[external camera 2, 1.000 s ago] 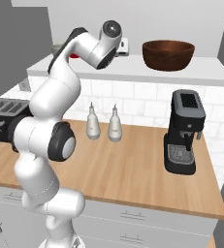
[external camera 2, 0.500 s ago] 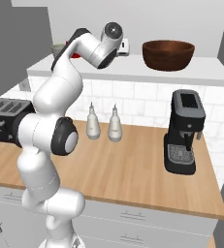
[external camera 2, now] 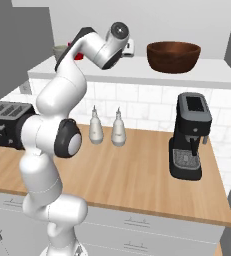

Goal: Gather all objects into one cabinet and sort the glasses and bowls to opposite sides.

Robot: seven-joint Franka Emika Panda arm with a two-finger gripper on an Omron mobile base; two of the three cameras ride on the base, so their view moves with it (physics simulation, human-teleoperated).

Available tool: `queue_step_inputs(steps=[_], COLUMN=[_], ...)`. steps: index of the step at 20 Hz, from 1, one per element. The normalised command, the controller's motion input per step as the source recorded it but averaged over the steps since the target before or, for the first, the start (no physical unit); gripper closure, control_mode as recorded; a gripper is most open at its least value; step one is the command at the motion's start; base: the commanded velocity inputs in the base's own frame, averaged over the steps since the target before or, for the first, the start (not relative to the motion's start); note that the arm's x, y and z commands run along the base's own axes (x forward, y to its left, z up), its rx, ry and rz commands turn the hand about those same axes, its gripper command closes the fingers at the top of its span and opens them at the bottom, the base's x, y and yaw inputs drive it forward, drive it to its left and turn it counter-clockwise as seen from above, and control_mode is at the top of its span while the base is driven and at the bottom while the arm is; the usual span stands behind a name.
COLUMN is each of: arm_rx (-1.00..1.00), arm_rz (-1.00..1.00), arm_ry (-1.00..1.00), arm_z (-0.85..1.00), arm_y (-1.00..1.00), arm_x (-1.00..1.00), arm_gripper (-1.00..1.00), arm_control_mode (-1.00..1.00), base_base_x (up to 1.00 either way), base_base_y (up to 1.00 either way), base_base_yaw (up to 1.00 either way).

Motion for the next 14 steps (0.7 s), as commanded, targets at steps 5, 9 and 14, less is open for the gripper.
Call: queue_step_inputs(steps=[5, 9, 14], arm_rx=[0.00, 0.00, 0.01], arm_rz=[0.00, 0.00, 0.01], arm_ry=[0.00, 0.00, 0.00], arm_z=[-0.02, -0.03, 0.00], arm_y=[0.01, 0.00, 0.00], arm_x=[0.00, 0.00, 0.00], arm_gripper=[1.00, 1.00, 1.00], arm_control_mode=[-1.00, -1.00, -1.00], base_base_x=[0.00, 0.00, 0.00], base_base_y=[0.00, 0.00, 0.00], base_base_yaw=[0.00, 0.00, 0.00])
